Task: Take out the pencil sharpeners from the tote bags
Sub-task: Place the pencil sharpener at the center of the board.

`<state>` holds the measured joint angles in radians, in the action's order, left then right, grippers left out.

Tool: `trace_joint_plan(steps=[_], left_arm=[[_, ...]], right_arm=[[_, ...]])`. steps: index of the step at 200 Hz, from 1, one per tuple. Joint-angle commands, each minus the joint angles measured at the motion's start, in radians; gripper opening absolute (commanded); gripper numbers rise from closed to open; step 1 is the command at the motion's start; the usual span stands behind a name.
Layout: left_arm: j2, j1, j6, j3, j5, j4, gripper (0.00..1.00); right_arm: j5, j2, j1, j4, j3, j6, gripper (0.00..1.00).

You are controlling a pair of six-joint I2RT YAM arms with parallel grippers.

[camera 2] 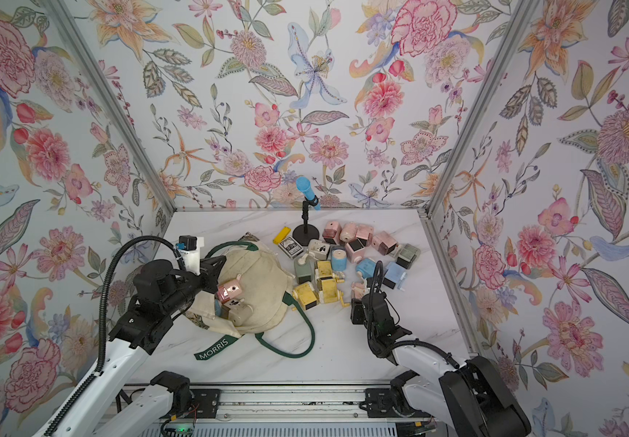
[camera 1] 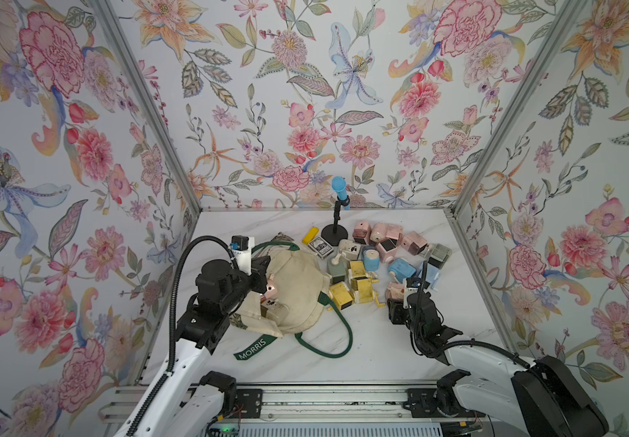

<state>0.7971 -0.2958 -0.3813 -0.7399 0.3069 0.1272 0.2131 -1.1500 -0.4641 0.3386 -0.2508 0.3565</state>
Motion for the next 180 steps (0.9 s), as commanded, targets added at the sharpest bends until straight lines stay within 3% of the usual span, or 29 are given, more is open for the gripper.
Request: trace_joint_plan(steps=[1,59,80,116,180], left_arm=[[-0.002,-0.006,0.015,-0.015,-0.012,-0.022,0.0],[-0.001,-0.006,0.016,-0.015,-0.014,-0.023,0.0],[0.005,-0.006,0.018,-0.018,-0.012,-0.021,0.0],[0.016,-0.005,0.027,-0.027,-0.006,-0.008,0.0],[0.02,-0.004,0.031,-0.024,-0.009,-0.009,0.0]], right_arm=[[-0.012,-0.033,0.003,0.045,-0.047,0.005,0.57],[0.006,-0.067,-0.014,0.01,-0.083,-0.01,0.88],[0.067,-0.009,-0.075,-0.013,-0.098,-0.038,0.89],[0.086,0.076,-0.343,0.001,-0.196,-0.228,0.9],[-0.036,-0.263,-0.408,0.017,-0.485,-0.381,0.92]])
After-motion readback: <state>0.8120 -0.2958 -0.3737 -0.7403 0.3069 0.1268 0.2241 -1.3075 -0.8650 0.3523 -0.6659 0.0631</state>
